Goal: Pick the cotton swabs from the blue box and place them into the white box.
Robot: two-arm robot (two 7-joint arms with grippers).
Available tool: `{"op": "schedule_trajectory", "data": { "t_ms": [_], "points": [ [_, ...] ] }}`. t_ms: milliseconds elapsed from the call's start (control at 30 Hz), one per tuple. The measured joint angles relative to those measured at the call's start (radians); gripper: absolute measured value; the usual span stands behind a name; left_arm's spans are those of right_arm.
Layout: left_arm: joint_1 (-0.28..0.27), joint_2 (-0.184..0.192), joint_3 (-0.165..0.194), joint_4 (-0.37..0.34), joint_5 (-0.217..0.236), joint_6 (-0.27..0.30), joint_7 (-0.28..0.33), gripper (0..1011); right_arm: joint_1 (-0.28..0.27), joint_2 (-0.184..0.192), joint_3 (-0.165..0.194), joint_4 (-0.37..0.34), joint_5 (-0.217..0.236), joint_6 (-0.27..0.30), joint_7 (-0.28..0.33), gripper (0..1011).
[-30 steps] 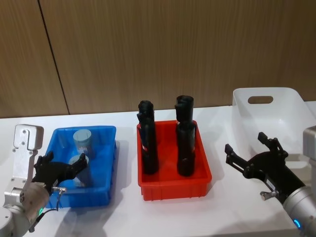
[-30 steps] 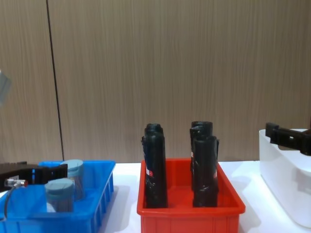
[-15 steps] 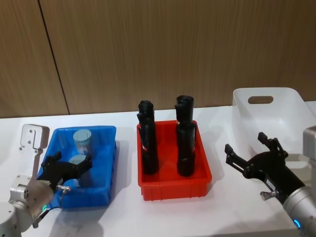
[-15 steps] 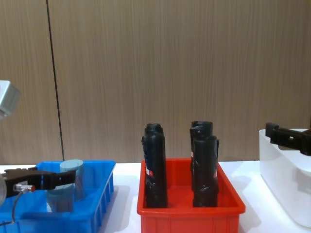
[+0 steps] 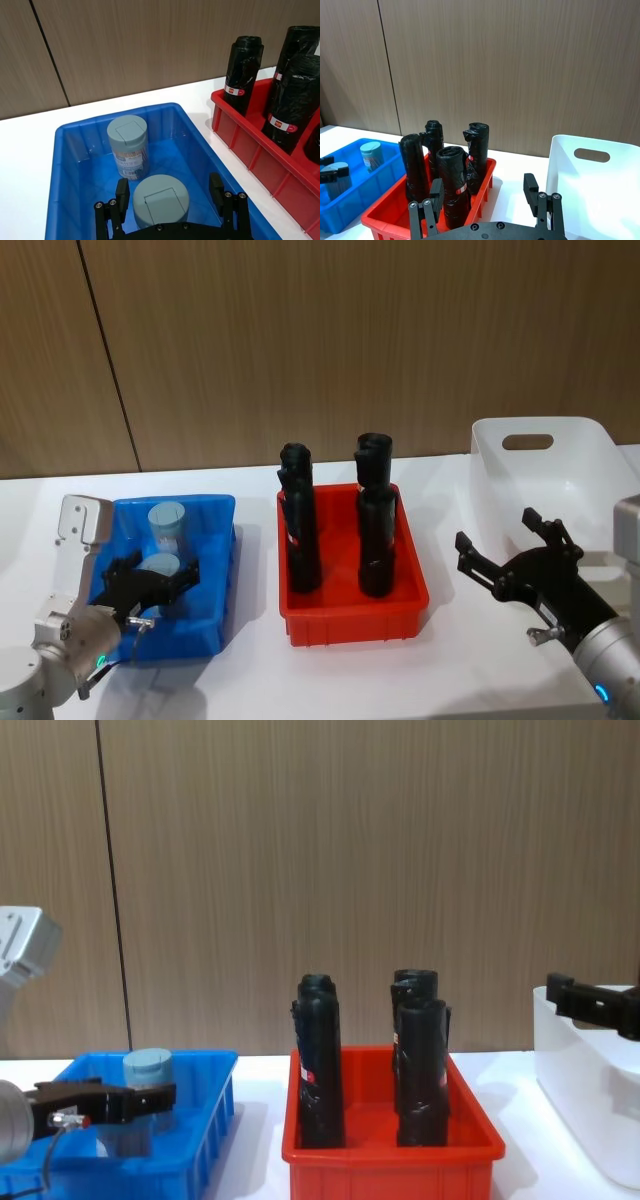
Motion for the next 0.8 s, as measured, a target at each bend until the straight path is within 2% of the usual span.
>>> {"op": "schedule_trajectory", "data": {
  "t_ms": [333,800],
  "points": [
    [-0.024,-0.016,0.005,0.051,0.007,-0.01,-0.024,1004,0.0,0.0,0.0,0.0,0.0,0.0,0.0,1002],
    [-0.028,-0.017,0.003,0.059,0.022,0.0,-0.014,1004,0.0,0.0,0.0,0.0,0.0,0.0,0.0,1002]
  ]
}}
